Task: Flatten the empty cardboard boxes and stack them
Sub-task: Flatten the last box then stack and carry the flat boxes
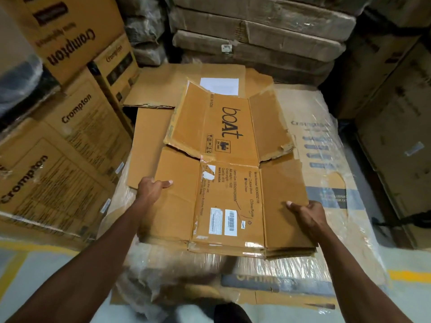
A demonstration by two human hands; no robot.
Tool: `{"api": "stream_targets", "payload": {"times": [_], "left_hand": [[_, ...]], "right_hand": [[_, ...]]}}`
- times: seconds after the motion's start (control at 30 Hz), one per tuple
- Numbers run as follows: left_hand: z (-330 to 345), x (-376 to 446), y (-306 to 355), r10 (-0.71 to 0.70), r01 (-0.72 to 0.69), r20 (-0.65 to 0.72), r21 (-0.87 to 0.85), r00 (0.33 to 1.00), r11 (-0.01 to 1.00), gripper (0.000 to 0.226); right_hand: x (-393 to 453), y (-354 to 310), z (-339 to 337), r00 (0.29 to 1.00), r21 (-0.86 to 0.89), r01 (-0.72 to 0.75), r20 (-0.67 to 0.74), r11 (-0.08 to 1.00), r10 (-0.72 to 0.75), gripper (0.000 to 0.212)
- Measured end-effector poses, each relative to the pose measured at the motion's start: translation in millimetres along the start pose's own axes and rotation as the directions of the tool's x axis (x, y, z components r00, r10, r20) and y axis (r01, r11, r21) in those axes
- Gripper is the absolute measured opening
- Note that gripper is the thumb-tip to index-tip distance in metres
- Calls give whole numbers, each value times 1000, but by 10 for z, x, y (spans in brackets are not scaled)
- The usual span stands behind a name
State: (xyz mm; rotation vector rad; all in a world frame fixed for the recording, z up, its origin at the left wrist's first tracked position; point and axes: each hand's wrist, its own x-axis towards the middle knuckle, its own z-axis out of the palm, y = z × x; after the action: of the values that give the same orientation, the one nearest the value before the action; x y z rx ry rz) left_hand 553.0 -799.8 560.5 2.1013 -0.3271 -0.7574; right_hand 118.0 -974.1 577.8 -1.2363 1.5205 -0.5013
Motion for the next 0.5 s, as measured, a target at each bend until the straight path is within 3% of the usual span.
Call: {"api": "stream_targets", "payload": {"times": [0.03,0.13,0.17,0.3,0.33,0.4,0.5], "left_hand": [[70,151,-9,-11,11,-11,5,1000,1000,86],[290,347,61,-26,27,-17,45,1000,999,38],[367,389,81,-35,35,-2,54,999,998,33],[724,660,-295,35,-64,125,241,992,968,45],[809,760,-531,-4,-46,167,291,986,956,60],[943,817,-835,-211,100,236,410,948,906,94],[1130,660,-1020,-350,88,356,581,866,809,78]], "right_hand": [[126,-23,31,1000,3,-11,1,1000,11,32],[477,24,137,999,10,-52,1,999,52,32],[604,89,175,997,11,-72,-3,997,72,34],[1461,892,243,973,-154,-229,-8,961,230,56],[1488,950,313,952,-176,-290,50,941,303,60],[1224,670,502,894,-212,-389,146,896,423,59],[1203,657,657,894,-357,-301,216,884,391,48]]}}
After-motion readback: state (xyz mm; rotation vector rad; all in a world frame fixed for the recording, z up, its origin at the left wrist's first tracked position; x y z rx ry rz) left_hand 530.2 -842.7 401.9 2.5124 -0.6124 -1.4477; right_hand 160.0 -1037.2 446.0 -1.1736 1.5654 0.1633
